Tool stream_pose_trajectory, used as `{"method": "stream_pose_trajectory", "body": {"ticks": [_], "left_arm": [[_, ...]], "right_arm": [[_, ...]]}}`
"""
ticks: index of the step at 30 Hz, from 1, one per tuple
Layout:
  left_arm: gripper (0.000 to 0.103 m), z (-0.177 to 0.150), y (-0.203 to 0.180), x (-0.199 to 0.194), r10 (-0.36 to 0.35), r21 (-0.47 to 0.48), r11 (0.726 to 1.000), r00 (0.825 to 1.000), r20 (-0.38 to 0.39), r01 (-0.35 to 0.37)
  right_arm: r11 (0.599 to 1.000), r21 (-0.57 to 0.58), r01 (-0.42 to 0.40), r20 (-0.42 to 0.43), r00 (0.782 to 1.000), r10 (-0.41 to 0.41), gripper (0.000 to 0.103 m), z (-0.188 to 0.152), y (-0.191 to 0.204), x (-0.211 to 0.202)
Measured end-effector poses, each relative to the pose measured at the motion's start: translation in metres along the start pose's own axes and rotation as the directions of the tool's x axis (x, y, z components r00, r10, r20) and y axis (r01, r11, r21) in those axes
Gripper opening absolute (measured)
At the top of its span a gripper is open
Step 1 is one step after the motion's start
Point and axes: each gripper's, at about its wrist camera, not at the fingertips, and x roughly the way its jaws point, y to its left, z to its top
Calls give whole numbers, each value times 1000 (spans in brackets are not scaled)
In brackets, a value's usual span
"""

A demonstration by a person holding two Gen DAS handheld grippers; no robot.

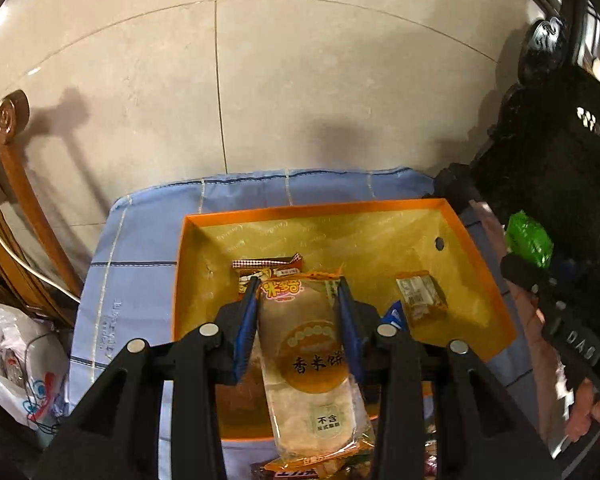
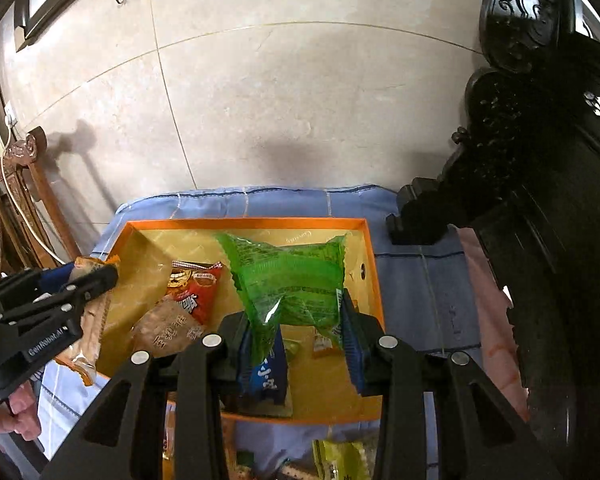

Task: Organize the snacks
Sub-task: 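Carry both packs over the orange box and open both tools to release them, then grasp the clear bread bag with the left tool while the right tool grasps the green-yellow bag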

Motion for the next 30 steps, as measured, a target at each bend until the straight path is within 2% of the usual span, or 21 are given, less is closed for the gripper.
{"method": "stream_pose_trajectory", "body": {"ticks": [1, 2, 3, 4, 5, 9, 13, 16, 18, 20, 23, 24, 27, 30], "left_arm": [[36, 3, 2, 2, -7, -15, 1000, 1000, -5, 7], [38, 5, 4, 3, -21, -27, 999, 1000, -6, 21], [49, 7, 7, 6, -35, -39, 999, 999, -8, 35], [66, 8, 8, 9, -54, -54, 997, 998, -18, 53], [98, 9, 10, 12, -65, -74, 995, 997, -36, 62], [99, 0, 17, 19, -25, -79, 997, 996, -85, 18], [99, -22, 27, 16, -20, -62, 998, 991, -132, 11], [99, -49, 26, 5, 109, 53, 993, 985, -131, -102], [99, -76, 24, -8, 207, 161, 968, 974, -95, -190], [99, -106, 23, -16, 239, 248, 946, 967, -92, -210], [99, -147, 24, -29, 275, 298, 922, 960, -56, -247], [99, -157, 25, -32, 274, 290, 924, 960, -52, -248], [99, -189, 30, -30, 196, 235, 958, 973, -123, -164], [99, -215, 34, -16, 172, 198, 971, 967, -189, -135]], "right_arm": [[1000, -1, 1, -4, 1000, -1, 41, 1, 0, 2], [1000, -4, 7, -10, 1000, -7, 50, 1, 0, 6], [1000, -16, 5, -16, 1000, -6, 67, 1, 1, 9], [999, -32, 4, -24, 1000, -5, 95, 2, 2, 13], [999, -36, 24, -28, 999, -25, 99, 1, 1, 15], [1000, -10, 16, -50, 999, -17, 99, -6, -11, 10], [1000, 11, 29, -65, 998, -28, 99, -23, -29, -5], [998, 18, 64, -80, 995, -63, 99, -42, -43, -13], [996, 33, 81, -96, 992, -78, 99, -61, -54, -18], [996, 59, 70, -129, 990, -62, 99, -85, -64, -20], [990, 135, 36, -211, 977, -7, 99, -124, -79, -10], [987, 155, 35, -229, 973, 1, 99, -133, -82, -5], [980, 198, 34, -256, 967, 18, 99, -149, -89, 12], [975, 220, -12, -274, 959, 73, 99, -152, -86, 35]]}}
